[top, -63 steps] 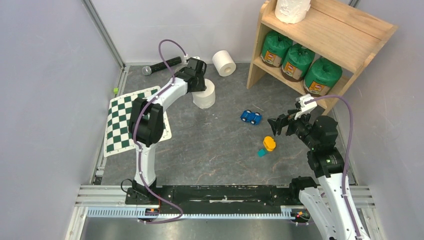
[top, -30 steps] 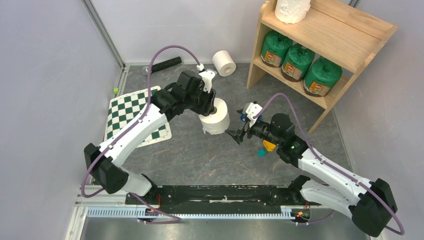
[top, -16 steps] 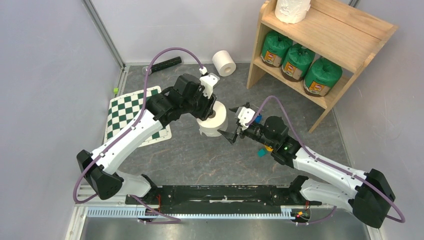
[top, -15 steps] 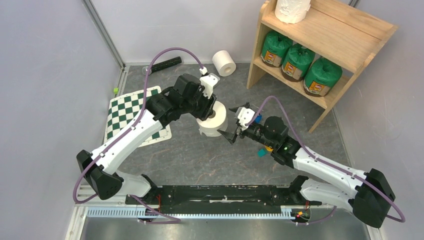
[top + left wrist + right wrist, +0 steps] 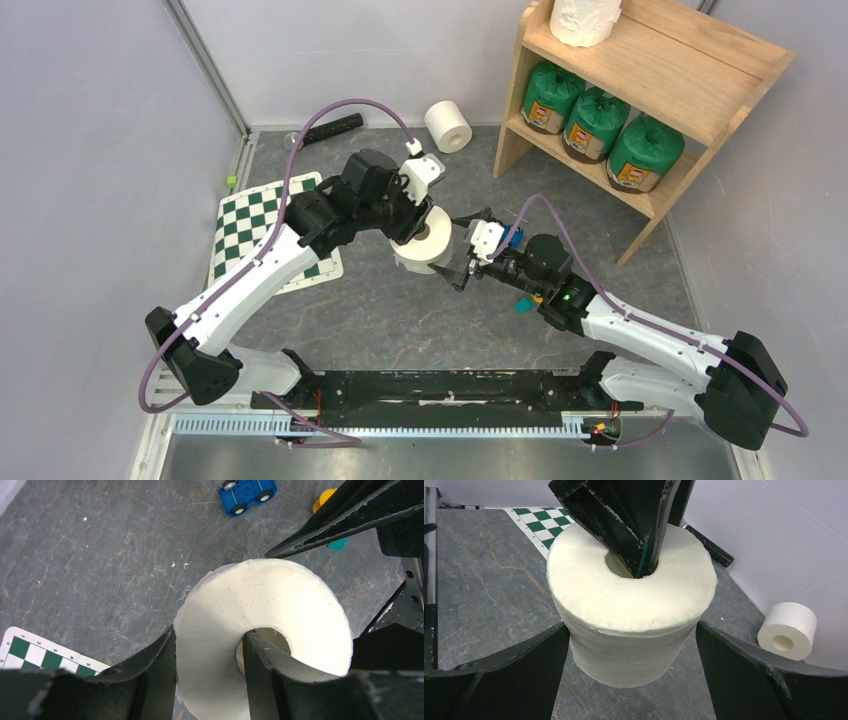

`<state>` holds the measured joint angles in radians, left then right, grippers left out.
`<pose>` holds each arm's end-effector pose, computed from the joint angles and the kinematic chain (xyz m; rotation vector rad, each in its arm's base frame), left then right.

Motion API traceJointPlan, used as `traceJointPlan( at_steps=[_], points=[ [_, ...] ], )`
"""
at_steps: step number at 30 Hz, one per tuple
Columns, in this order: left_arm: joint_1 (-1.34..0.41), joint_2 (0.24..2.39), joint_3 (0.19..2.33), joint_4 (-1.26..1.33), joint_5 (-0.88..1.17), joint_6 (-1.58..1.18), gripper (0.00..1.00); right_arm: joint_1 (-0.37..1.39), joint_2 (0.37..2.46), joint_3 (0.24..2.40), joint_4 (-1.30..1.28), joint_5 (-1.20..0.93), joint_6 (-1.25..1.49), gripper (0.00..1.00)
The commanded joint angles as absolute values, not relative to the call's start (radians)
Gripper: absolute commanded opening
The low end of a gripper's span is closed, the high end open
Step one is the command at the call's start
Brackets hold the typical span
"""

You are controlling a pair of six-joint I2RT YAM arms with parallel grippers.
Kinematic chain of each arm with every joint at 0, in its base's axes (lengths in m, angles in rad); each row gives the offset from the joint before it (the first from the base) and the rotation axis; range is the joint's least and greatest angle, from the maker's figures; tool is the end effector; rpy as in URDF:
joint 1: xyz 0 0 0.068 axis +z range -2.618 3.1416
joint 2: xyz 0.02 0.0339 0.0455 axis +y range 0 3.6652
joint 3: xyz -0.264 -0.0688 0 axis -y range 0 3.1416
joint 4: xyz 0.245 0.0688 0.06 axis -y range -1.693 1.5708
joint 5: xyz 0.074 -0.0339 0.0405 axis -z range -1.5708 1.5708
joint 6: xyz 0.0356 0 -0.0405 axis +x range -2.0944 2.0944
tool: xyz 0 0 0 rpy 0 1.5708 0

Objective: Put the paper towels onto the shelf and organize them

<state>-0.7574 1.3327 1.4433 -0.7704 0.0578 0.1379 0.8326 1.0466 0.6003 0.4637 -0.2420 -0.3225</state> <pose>0.2029 -0.1947 0.3896 1.0068 2.0230 -0.3996 0.1574 0.1857 0.2923 -1.0213 1.2109 0.5886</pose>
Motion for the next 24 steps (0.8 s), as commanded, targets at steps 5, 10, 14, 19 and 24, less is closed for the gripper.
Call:
traceJointPlan(
  at_steps=[5,10,14,19,24],
  points=[
    [-0.798,1.293,1.447,-0.772,0.279,0.178,0.24,0.833,1.058,0.658,0.620,-0.169,-0.324,0.98],
    [-0.802,1.298,1.453,-0.764,0.307,0.159,0.25,0.834,1.058,0.654,0.643,-0.144,-0.315,0.98],
    [-0.802,1.287,1.450,-0.740,0.289,0.147,0.34,0.834,1.046,0.643,0.657,-0.138,-0.308,0.93],
    [-0.802,1.284,1.457,-0.736,0.228,0.148,0.46,0.835,1.025,0.632,0.655,-0.155,-0.300,0.83],
    [-0.803,1.280,1.468,-0.732,0.172,0.152,0.51,0.834,1.007,0.629,0.650,-0.169,-0.297,0.58]
  ],
)
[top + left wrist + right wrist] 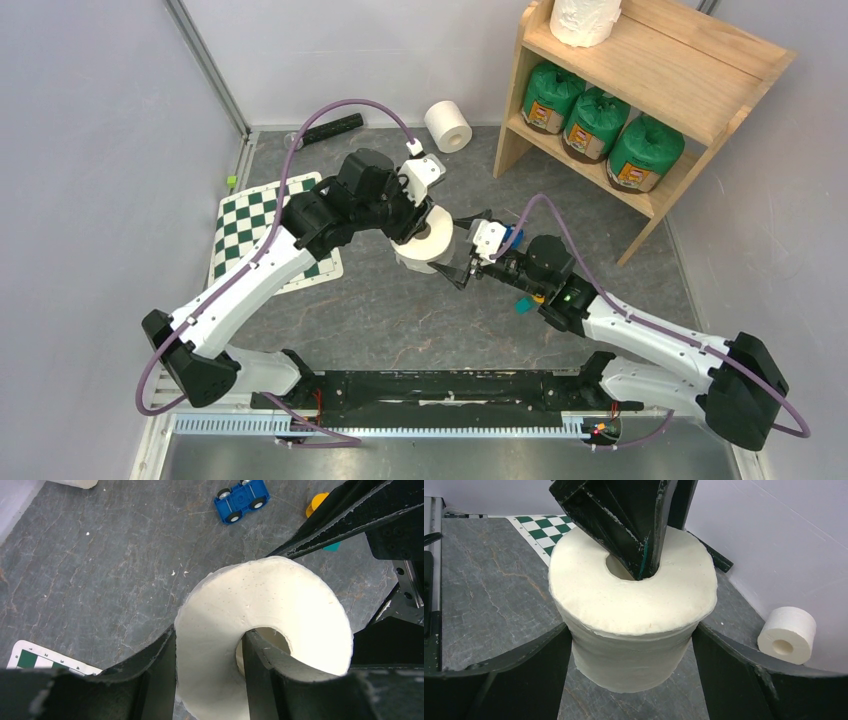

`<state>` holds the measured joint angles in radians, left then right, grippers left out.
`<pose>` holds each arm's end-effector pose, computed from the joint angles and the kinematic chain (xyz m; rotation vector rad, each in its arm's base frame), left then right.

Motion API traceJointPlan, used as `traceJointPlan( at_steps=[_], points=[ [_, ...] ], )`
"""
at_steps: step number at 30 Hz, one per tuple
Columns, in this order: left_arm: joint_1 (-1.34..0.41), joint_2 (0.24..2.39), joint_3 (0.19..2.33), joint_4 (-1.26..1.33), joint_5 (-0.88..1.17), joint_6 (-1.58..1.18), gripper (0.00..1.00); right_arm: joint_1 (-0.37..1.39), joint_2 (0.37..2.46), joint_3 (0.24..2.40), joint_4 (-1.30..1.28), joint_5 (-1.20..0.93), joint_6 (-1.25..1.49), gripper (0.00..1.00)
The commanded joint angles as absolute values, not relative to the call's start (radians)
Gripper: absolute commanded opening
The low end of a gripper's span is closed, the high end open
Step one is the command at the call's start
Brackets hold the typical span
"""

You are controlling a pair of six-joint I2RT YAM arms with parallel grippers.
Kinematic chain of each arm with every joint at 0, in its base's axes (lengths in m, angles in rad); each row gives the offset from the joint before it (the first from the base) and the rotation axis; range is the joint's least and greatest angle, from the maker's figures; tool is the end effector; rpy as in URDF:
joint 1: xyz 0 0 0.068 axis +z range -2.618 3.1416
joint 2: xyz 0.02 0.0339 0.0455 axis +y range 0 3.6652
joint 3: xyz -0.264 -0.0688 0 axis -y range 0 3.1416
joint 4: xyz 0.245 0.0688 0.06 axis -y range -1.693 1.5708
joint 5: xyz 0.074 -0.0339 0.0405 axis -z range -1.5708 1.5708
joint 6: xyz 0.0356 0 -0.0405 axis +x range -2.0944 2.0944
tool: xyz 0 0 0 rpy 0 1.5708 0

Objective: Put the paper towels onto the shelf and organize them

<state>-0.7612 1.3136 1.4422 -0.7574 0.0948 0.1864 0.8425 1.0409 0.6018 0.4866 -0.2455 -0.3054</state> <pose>0.1980 -0.1933 0.3954 1.0646 1.9583 -0.4230 0.1548 0.1865 0.2966 -1.0058 1.1879 0.6131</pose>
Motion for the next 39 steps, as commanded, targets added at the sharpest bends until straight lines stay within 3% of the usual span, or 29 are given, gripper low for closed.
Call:
traceJointPlan(
  at_steps=[1,11,14,30,36,37,39],
  points=[
    [-0.802,1.279,1.470,-0.733,0.161,0.154,0.52,0.835,1.002,0.626,0.653,-0.169,-0.298,0.52],
    [-0.801,1.246,1.490,-0.719,0.045,0.175,0.79,0.834,0.960,0.629,0.650,-0.190,-0.305,0.12],
    [-0.799,1.233,1.483,-0.700,0.025,0.172,0.80,0.835,0.953,0.633,0.640,-0.195,-0.313,0.00],
    [-0.794,1.205,1.387,-0.595,0.067,0.069,0.79,0.834,0.985,0.641,0.634,-0.207,-0.314,0.00],
    [-0.698,1.174,1.343,-0.586,0.035,0.011,0.79,0.833,1.031,0.587,0.628,-0.180,-0.300,0.00],
    [-0.671,1.171,1.327,-0.583,0.055,-0.034,0.79,0.835,1.037,0.578,0.628,-0.173,-0.290,0.04],
    [-0.597,1.170,1.288,-0.582,0.112,-0.093,0.79,0.834,1.046,0.580,0.597,-0.156,-0.265,0.27]
  ],
)
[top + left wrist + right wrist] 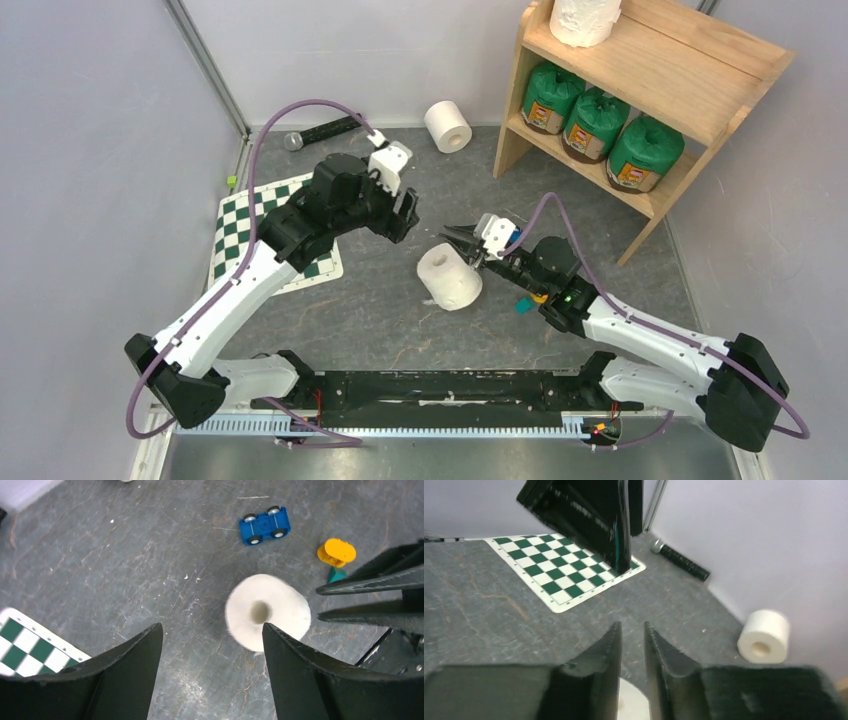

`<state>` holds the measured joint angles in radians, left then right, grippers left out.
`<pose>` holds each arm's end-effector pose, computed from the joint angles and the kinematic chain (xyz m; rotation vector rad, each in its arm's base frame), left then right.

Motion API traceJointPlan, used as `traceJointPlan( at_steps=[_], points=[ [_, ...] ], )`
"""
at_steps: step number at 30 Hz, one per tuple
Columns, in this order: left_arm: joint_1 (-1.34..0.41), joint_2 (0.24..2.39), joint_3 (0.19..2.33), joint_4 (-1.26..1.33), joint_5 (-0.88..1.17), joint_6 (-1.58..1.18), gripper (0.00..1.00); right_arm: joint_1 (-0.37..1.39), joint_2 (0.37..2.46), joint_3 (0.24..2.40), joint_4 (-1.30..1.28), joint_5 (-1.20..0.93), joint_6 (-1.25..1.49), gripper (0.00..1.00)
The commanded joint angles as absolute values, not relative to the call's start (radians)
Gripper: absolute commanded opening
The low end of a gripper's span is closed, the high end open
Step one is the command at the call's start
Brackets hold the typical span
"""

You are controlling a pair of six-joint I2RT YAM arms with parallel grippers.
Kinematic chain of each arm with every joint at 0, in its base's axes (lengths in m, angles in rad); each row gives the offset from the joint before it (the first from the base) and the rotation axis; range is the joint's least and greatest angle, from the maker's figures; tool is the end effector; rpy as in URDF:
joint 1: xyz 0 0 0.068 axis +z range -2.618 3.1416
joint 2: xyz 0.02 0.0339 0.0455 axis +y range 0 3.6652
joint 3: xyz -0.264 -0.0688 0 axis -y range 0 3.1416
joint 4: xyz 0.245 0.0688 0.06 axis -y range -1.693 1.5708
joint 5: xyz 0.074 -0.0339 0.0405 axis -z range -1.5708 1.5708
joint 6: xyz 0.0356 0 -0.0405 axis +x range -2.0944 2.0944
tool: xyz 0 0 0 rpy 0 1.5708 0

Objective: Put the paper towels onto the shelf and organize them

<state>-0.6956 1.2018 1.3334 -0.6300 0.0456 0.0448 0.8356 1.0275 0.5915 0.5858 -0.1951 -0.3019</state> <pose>0.1955 -0.1653 0.3990 0.7859 1.9465 -0.4441 0.1549 0.1816 0.3067 -0.9134 1.1249 0.5772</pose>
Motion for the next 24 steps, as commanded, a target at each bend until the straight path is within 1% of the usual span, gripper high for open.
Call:
traceJointPlan(
  at_steps=[1,3,5,9,13,17,20,24],
  points=[
    [-0.564,1.169,1.268,-0.580,0.142,-0.123,0.79,0.835,1.050,0.591,0.559,-0.151,-0.259,0.37],
    [-0.496,1.171,1.214,-0.579,0.204,-0.169,0.79,0.835,1.060,0.629,0.465,-0.118,-0.231,0.58],
    [-0.461,1.174,1.166,-0.571,0.251,-0.197,0.79,0.834,1.067,0.665,0.365,-0.085,-0.194,0.71],
    [-0.449,1.182,1.095,-0.542,0.281,-0.231,0.79,0.835,1.093,0.774,0.096,0.046,-0.106,0.78],
    [-0.449,1.198,1.046,-0.508,0.287,-0.233,0.81,0.834,1.118,0.868,-0.187,0.171,-0.011,0.81],
    [-0.449,1.212,0.999,-0.472,0.285,-0.226,0.83,0.831,1.160,0.944,-0.394,0.232,0.103,0.83],
    [-0.450,1.216,0.963,-0.445,0.257,-0.215,0.83,0.828,1.190,0.967,-0.472,0.256,0.155,0.83],
    [-0.450,1.210,0.924,-0.430,0.180,-0.178,0.84,0.812,1.238,0.977,-0.500,0.232,0.194,0.83]
  ],
)
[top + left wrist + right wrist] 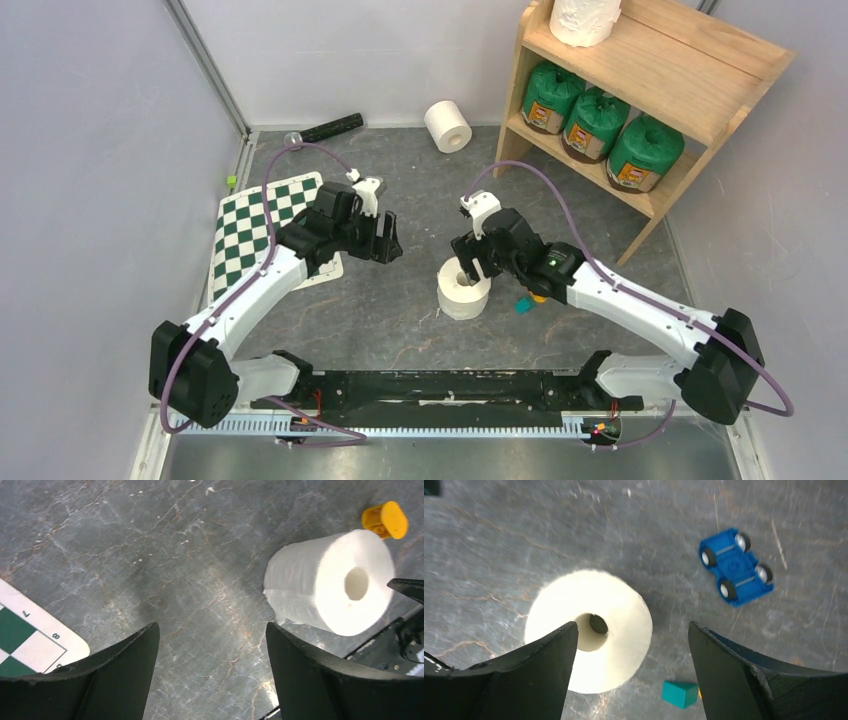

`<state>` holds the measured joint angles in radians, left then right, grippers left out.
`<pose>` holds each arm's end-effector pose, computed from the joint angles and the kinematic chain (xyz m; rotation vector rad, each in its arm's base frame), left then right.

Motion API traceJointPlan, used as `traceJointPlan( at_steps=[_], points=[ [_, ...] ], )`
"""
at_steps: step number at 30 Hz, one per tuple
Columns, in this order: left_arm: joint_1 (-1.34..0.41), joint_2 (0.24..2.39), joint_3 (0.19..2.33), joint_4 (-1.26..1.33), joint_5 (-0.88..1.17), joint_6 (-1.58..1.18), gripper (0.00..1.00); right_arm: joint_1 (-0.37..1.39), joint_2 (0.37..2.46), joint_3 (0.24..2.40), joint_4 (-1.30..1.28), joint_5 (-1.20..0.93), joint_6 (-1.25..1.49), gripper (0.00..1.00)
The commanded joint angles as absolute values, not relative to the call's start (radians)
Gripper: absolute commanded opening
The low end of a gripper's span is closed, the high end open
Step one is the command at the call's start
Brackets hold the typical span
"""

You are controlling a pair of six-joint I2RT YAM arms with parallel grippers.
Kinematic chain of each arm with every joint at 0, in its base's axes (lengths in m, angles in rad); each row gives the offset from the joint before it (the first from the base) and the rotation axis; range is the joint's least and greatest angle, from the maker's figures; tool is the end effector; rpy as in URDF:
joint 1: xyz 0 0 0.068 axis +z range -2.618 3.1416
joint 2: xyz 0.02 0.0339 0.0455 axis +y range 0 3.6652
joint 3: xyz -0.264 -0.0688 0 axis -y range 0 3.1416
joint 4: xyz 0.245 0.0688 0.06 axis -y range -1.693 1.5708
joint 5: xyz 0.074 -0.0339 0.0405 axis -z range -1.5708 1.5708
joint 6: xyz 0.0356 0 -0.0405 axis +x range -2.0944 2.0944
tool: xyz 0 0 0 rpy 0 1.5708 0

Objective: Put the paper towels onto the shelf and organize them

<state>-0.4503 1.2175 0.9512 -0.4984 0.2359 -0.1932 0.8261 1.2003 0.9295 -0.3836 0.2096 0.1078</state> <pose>0.2297 -0.1203 0.2794 0.4249 2.3480 -0.5892 0.1836 0.1883 0.2856 -0.6726 2.1191 0.2844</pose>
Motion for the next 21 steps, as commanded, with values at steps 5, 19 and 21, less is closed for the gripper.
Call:
traceJointPlan(
  at_steps=[5,19,21],
  points=[
    [-0.450,1.182,0.870,-0.425,0.063,-0.124,0.93,0.799,1.294,0.959,-0.512,0.210,0.211,0.83],
    [-0.450,1.134,0.776,-0.357,-0.206,-0.003,0.98,0.789,1.376,1.006,-0.488,0.185,0.242,0.80],
    [-0.450,1.132,0.774,-0.358,-0.233,-0.002,0.98,0.788,1.367,1.023,-0.493,0.190,0.263,0.79]
  ],
)
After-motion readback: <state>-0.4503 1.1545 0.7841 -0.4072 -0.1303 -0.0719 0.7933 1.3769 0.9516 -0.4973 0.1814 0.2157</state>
